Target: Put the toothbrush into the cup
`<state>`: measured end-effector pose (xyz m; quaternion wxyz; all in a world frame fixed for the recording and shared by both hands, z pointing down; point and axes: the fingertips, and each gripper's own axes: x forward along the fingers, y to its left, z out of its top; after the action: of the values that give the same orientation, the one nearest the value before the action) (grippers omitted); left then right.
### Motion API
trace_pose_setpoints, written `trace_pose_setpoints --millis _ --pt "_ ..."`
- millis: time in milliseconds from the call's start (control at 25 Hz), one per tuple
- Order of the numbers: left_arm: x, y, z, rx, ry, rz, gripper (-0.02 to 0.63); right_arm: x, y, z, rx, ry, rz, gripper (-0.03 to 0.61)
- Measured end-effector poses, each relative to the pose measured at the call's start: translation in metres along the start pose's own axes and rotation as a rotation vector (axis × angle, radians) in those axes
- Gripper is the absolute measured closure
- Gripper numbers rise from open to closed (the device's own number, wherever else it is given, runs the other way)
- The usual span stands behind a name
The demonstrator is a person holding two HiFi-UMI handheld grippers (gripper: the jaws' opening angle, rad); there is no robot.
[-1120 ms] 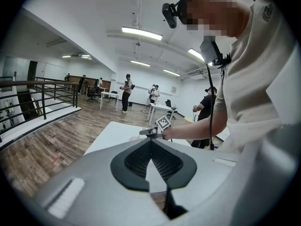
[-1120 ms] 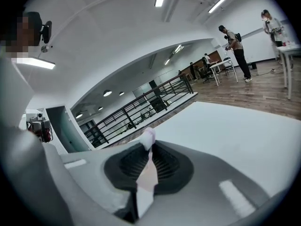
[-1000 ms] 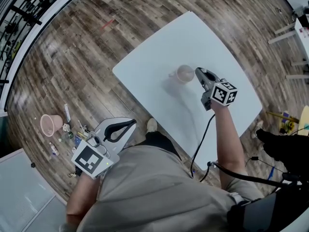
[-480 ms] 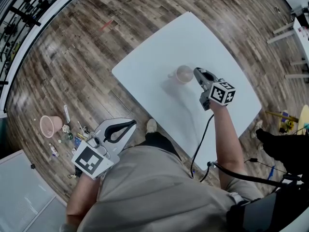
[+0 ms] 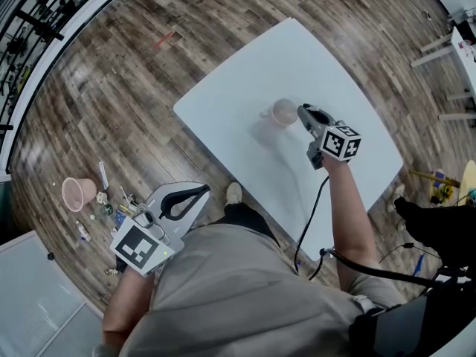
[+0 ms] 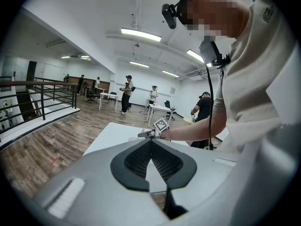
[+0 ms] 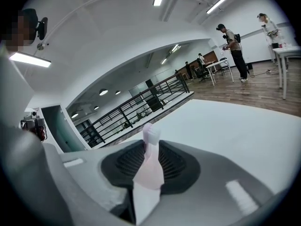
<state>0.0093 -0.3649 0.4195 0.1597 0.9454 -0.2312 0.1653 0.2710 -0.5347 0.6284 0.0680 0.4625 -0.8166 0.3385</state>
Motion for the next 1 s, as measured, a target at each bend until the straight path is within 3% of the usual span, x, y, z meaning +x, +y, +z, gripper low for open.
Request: trace_pose_setpoints --millis 320,1000 --pt "-0.002 -0.006 0.001 0.005 0.000 0.002 0.607 -0.005 -0.006 -0.003 0.004 0.006 -0.025 0.465" --pt "-0.023 -0.019 -0.003 0.036 -0.030 -0.022 0.607 -0.030 0.008 -0.021 -0.004 0.013 -0.079 0.463"
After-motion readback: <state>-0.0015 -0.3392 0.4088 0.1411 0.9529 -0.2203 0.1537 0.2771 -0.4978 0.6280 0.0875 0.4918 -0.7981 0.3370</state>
